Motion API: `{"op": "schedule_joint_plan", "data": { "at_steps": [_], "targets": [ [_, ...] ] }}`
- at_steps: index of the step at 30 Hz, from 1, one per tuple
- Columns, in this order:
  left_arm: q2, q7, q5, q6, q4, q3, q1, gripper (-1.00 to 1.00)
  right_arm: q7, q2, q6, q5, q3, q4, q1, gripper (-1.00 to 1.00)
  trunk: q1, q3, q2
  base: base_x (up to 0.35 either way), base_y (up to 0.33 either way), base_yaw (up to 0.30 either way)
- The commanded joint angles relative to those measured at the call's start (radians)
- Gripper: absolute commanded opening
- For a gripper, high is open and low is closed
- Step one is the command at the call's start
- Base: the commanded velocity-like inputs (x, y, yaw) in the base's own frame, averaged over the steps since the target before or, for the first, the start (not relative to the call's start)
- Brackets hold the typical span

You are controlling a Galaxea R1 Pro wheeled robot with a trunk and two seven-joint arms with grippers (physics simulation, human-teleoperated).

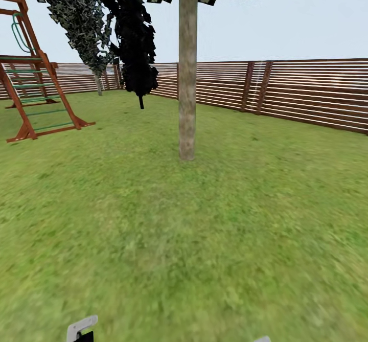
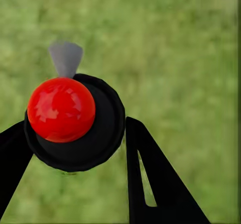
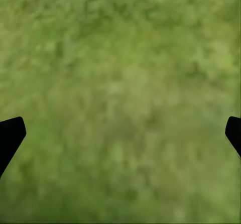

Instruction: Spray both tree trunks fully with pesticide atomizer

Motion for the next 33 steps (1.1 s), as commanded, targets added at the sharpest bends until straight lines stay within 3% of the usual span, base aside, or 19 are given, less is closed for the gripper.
{"op": "schedule_joint_plan", "data": {
  "at_steps": [1, 33],
  "targets": [
    [0.000, 0.003, 0.003, -0.004, 0.001, -0.002, 0.000, -1.00, 0.005, 0.000, -0.002, 0.007, -0.009, 0.001, -0.001, 1.00, 0.001, -0.001, 0.000, 0.339, 0.000, 0.000],
    [0.000, 0.003, 0.003, -0.004, 0.001, -0.002, -0.001, -1.00, 0.005, 0.000, -0.002, 0.007, -0.009, 0.001, -0.001, 1.00, 0.001, -0.001, 0.000, 0.340, 0.000, 0.000]
  ]
}}
